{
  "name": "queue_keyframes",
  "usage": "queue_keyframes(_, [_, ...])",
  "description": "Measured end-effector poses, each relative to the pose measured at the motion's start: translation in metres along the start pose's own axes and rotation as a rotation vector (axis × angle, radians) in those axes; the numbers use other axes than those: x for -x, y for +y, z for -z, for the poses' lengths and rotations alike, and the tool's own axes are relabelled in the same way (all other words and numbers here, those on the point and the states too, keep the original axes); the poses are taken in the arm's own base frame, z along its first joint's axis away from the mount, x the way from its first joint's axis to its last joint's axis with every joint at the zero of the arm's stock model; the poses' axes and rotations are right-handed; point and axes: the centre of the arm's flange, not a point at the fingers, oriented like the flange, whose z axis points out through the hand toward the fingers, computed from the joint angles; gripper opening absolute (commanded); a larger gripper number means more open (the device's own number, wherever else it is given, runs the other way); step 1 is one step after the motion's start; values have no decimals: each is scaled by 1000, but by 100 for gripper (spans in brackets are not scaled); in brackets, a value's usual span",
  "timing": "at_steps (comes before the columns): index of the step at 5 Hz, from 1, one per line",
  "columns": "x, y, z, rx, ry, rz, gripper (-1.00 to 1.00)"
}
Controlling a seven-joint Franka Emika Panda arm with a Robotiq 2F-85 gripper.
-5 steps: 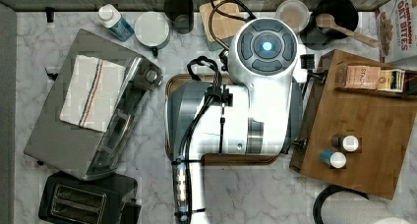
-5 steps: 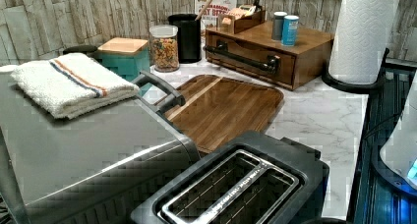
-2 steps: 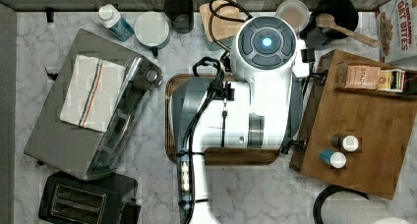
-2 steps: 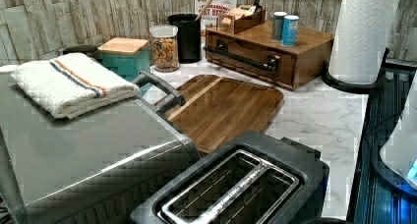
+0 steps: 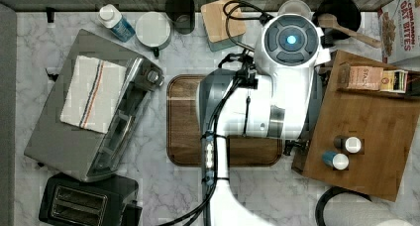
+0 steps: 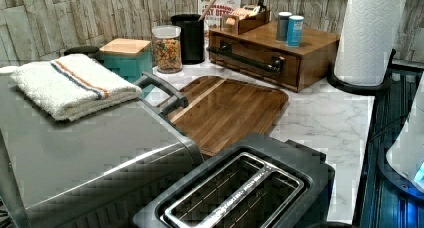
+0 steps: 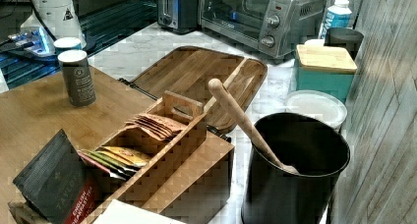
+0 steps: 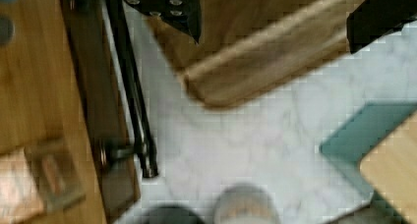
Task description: Open the drawer.
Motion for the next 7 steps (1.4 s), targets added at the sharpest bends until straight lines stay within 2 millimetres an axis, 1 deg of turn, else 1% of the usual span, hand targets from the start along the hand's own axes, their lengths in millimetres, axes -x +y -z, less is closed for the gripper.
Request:
queue_keyframes(1, [-19,21,-24,30,39,-8,100])
queue_keyframes(2, [-28,44,-53,64,0,-45,100])
queue_keyframes(4, [-44,94,-103,87,-17,65,100])
queue_keyframes(5, [-42,117,-117,92,-21,41,100])
queue_keyframes(6, [-35,129,-127,98,-45,25,100])
queue_keyframes(7, [-24,129,-135,98,-70,26,100])
